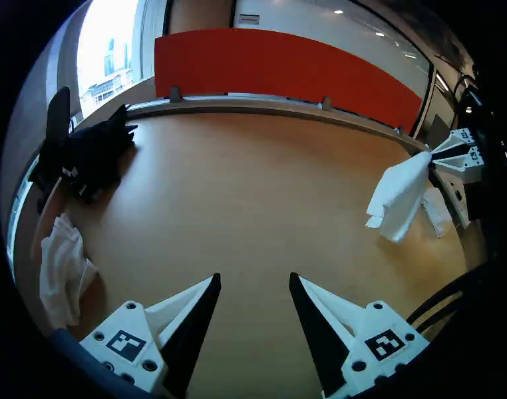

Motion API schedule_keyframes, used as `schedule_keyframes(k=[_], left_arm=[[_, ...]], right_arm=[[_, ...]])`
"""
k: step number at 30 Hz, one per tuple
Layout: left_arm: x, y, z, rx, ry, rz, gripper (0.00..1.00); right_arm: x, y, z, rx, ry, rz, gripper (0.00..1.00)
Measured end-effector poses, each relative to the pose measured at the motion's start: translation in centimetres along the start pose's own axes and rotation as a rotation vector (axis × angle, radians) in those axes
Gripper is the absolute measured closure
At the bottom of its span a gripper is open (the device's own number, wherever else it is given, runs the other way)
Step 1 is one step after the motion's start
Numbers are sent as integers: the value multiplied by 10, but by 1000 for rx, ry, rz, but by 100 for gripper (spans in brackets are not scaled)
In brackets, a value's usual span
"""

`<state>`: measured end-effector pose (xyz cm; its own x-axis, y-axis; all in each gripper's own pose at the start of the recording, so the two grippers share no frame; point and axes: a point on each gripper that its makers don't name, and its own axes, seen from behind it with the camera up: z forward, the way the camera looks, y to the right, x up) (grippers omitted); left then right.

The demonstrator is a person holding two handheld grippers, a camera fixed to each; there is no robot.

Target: Fold towel

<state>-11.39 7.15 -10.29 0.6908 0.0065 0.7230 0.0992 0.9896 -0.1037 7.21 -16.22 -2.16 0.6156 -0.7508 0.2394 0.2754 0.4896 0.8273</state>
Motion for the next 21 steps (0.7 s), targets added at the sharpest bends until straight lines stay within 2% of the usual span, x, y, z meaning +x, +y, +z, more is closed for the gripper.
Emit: schedule_keyframes(k=[11, 21], left_arm=[[2, 3, -2, -2, 5, 10, 24], [5, 3, -3, 5, 6, 22, 25]], right_arm=[[-23, 49, -26, -70, -1, 74, 96], [-66, 102, -51, -127, -55, 116, 96]])
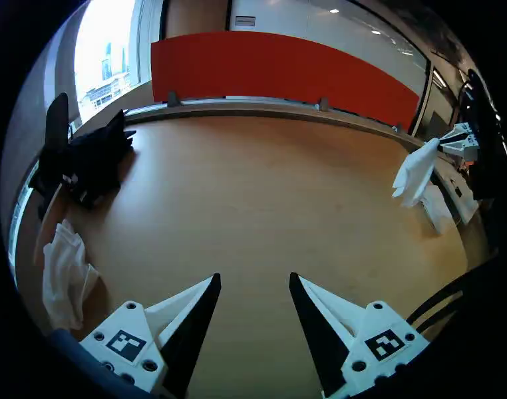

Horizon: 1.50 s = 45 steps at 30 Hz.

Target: Fold towel

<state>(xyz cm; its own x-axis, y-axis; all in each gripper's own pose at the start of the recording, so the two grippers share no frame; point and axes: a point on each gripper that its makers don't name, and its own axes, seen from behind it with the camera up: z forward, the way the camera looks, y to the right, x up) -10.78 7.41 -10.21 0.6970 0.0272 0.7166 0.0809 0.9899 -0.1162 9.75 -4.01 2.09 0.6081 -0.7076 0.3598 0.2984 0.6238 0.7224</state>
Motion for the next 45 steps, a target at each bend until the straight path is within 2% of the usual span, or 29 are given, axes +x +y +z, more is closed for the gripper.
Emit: schedule_keyframes(k=[13, 25, 38, 45], left_arm=[[0, 1, 1, 11, -9, 7, 24], [1, 4, 1, 18, -17, 14, 25], [3, 7, 2, 21, -22, 28, 25], [5, 8, 2, 23, -22, 33, 25]], right_arm=[[-57, 71, -12, -71, -89, 42, 96], [-94, 128, -23, -137, -157, 74, 96], [-116, 167, -32, -179, -198, 109, 96], [-124, 176, -37, -188, -212, 120, 96]])
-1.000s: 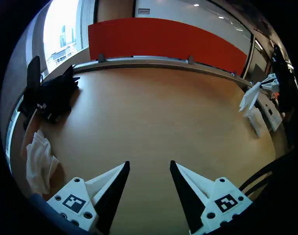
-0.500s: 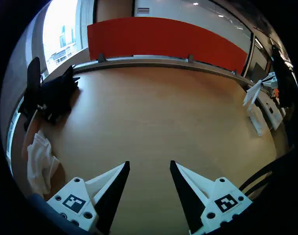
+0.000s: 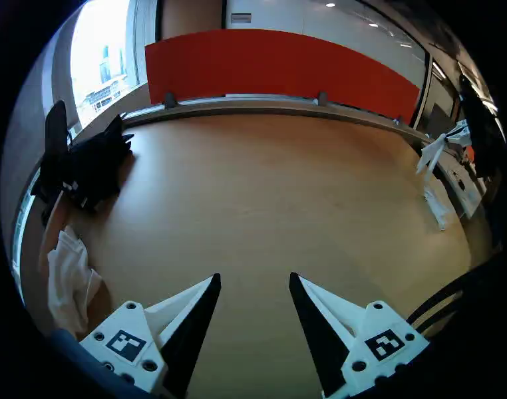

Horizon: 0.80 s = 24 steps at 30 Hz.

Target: Fold towel

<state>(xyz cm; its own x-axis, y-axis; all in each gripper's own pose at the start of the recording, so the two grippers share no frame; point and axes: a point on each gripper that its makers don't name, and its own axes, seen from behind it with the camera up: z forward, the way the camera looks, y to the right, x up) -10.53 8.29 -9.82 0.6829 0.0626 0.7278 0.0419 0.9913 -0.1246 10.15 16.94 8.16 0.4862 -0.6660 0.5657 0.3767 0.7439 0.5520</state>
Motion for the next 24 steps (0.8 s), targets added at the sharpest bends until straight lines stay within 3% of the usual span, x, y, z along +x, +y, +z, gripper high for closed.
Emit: schedule_keyframes(k=[14, 24], left_arm=[[5, 2, 1, -3, 4, 12, 25], [8, 8, 1, -12, 6, 33, 25]], right_arm=[[-24, 9, -9, -15, -27, 22, 96], [-84, 5, -22, -24, -94, 73, 96]])
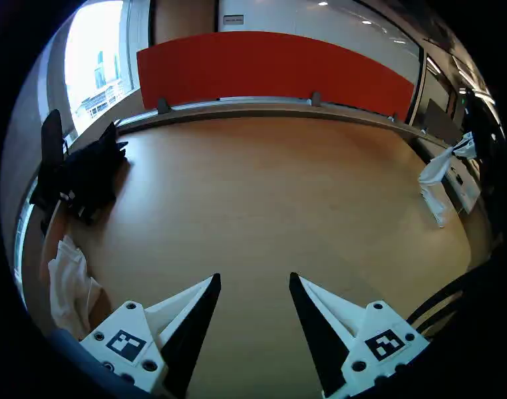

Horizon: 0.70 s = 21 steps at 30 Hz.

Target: Fold towel

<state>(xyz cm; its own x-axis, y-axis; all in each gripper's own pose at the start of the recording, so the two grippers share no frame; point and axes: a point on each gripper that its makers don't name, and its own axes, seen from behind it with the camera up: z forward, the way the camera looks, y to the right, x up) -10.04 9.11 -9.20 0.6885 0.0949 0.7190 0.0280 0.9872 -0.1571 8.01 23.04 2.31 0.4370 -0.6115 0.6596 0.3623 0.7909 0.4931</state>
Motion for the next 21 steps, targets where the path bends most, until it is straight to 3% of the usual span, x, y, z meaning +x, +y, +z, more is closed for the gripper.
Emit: schedule_keyframes(k=[10, 21], left_arm=[[-1, 5, 1, -7, -6, 13, 25], [-3, 3, -1, 2, -10, 15, 25]], right_arm=[[-68, -4, 2, -4, -82, 82, 96], [-115, -13, 11, -1, -154, 133, 96]])
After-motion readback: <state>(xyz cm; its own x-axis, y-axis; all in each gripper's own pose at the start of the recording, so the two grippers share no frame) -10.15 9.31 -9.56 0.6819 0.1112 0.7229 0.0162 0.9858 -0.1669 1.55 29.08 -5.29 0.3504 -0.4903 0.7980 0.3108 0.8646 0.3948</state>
